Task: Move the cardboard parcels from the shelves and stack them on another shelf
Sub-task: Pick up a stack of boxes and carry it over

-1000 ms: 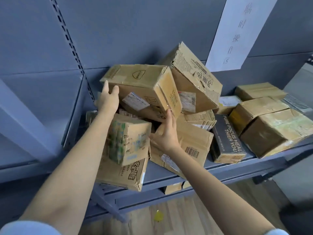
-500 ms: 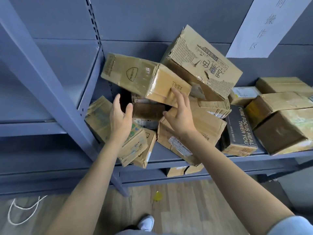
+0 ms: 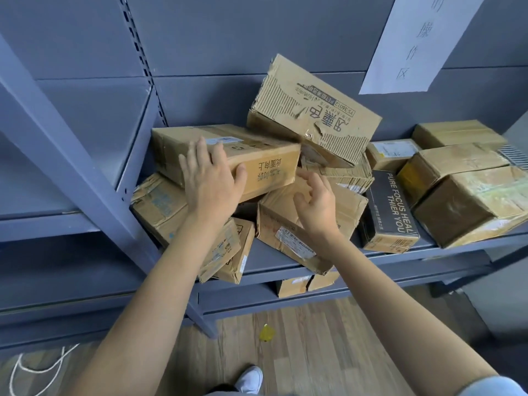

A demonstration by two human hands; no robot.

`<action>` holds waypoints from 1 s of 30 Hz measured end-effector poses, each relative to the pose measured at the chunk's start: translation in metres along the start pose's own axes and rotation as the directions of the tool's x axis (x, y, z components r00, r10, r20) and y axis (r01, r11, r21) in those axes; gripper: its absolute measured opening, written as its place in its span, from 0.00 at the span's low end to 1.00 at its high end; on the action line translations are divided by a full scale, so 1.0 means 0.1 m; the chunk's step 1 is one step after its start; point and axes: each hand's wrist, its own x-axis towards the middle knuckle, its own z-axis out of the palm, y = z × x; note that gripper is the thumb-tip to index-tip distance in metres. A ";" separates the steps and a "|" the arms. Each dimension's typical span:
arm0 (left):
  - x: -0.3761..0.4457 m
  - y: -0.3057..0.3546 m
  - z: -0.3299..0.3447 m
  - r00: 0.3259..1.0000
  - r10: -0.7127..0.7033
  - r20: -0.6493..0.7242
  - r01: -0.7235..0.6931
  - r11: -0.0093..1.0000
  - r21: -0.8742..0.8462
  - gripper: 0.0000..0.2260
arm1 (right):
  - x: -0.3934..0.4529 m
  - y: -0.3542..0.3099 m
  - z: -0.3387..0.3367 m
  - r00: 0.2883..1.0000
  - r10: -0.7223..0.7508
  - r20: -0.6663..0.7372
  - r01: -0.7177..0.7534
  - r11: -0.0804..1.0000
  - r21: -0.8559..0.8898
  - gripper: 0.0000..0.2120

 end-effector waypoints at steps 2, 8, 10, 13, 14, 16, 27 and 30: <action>-0.03 -0.05 0.00 1.000 -0.003 0.029 0.001 0.995 0.099 0.25 | -0.01 0.06 -0.09 1.000 0.020 -0.015 -0.020 1.000 -0.009 0.20; -0.10 0.14 0.03 0.990 0.129 0.049 -0.134 0.982 0.131 0.23 | -0.12 0.28 -0.41 0.996 0.070 -0.047 -0.074 0.994 -0.079 0.21; -0.16 0.33 0.13 0.948 0.317 -0.014 -0.317 0.948 0.013 0.22 | -0.17 0.35 -0.54 0.994 0.097 -0.055 -0.102 0.989 -0.104 0.21; -0.31 0.72 0.27 0.856 0.517 -0.005 -0.514 0.849 -0.120 0.20 | -0.28 0.49 -0.79 0.985 0.147 -0.092 -0.158 0.978 -0.133 0.22; -0.37 0.85 0.32 0.839 0.543 0.040 -0.530 0.832 -0.164 0.21 | -0.31 0.53 -0.89 0.981 0.159 -0.111 -0.174 0.974 -0.145 0.21; -0.49 1.06 0.45 0.815 0.564 0.136 -0.524 0.816 -0.245 0.24 | -0.39 0.63 -1.08 0.972 0.184 -0.145 -0.206 0.965 -0.161 0.21; -0.90 2.13 0.95 0.733 0.631 0.254 -0.524 0.762 -0.381 0.30 | -0.82 1.17 -2.14 0.898 0.317 -0.306 -0.373 0.916 -0.145 0.22; -1.02 2.39 1.06 0.703 0.651 0.287 -0.528 0.747 -0.404 0.30 | -0.91 1.34 -2.31 0.879 0.337 -0.337 -0.399 0.908 -0.132 0.21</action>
